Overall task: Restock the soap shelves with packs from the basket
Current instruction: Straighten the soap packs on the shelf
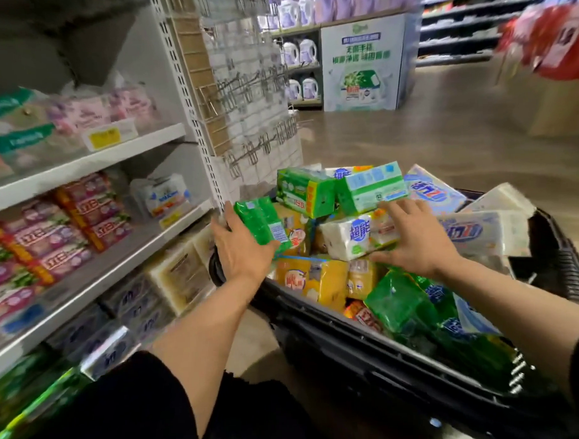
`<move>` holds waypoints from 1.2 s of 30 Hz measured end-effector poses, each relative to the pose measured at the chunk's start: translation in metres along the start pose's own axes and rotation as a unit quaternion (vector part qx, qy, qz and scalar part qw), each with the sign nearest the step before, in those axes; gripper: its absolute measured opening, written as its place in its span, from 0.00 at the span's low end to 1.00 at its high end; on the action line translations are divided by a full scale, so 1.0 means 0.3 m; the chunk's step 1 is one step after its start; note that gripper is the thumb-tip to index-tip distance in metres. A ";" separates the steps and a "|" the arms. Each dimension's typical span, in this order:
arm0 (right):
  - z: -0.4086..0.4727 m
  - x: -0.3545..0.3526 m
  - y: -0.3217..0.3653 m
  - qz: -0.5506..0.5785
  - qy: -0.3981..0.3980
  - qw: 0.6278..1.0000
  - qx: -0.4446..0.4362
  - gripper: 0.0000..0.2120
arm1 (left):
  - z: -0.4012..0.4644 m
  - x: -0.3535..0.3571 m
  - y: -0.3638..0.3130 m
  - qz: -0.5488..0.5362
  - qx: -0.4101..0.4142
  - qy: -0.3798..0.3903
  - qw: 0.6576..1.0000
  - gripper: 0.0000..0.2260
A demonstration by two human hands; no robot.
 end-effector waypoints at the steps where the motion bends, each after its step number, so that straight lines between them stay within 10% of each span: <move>1: 0.004 0.010 0.014 -0.002 -0.013 1.000 -0.008 0.43 | 0.032 0.009 0.014 -0.005 -0.013 0.015 1.000 0.50; 23: -0.085 -0.068 0.269 0.125 -0.140 0.960 -0.208 0.36 | 0.027 -0.081 0.066 -0.224 0.036 -0.041 0.973 0.33; 29: -0.108 -0.131 0.434 0.146 -0.130 0.946 -0.257 0.36 | -0.051 -0.272 0.123 -0.379 0.027 -0.117 0.917 0.33; 36: -0.120 -0.156 0.758 0.122 -0.150 0.910 -0.367 0.32 | -0.282 -0.593 0.321 -0.304 0.000 -0.172 0.937 0.37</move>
Point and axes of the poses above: each hand's wrist, its own z-axis towards the middle knuckle, its own x-axis out of the palm, y = z × x, the point moved 9 cm from there along z, towards the middle knuckle, and after that the axes turned 12 degrees about y, right-handed, at the moved point
